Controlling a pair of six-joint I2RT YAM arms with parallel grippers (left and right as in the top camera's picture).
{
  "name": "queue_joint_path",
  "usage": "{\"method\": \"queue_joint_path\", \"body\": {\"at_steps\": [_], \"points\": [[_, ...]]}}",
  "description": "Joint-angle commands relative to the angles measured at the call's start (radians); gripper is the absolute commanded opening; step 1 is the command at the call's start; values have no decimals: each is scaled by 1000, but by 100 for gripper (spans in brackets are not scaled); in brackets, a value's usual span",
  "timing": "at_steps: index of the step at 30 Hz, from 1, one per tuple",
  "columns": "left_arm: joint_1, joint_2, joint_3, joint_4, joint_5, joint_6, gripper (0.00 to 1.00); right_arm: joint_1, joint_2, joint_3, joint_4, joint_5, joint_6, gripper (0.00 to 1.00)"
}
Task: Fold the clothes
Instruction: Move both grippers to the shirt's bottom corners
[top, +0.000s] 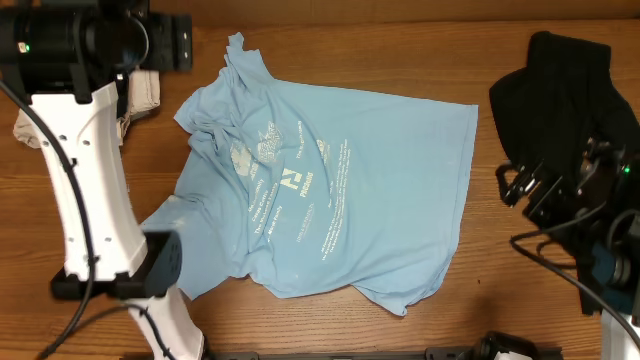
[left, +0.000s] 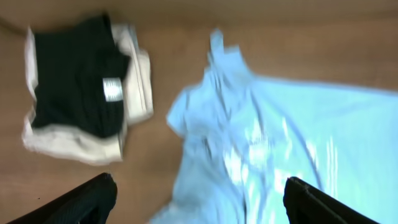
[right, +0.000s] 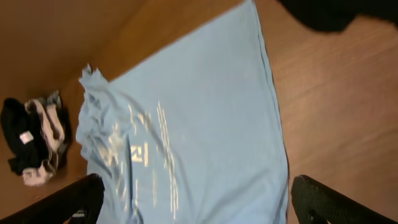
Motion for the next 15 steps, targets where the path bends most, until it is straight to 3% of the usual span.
{"method": "queue_joint_path", "body": {"at_steps": [1, 7, 15], "points": [[7, -148, -266, -6, -26, -47, 88, 5, -6, 12, -60, -17, -23, 97], [104, -309, -738, 30, -59, -93, 85, 14, -6, -49, -123, 14, -29, 91], [331, -420, -1322, 364, 82, -129, 80, 116, -3, -198, -54, 17, -17, 87]]}}
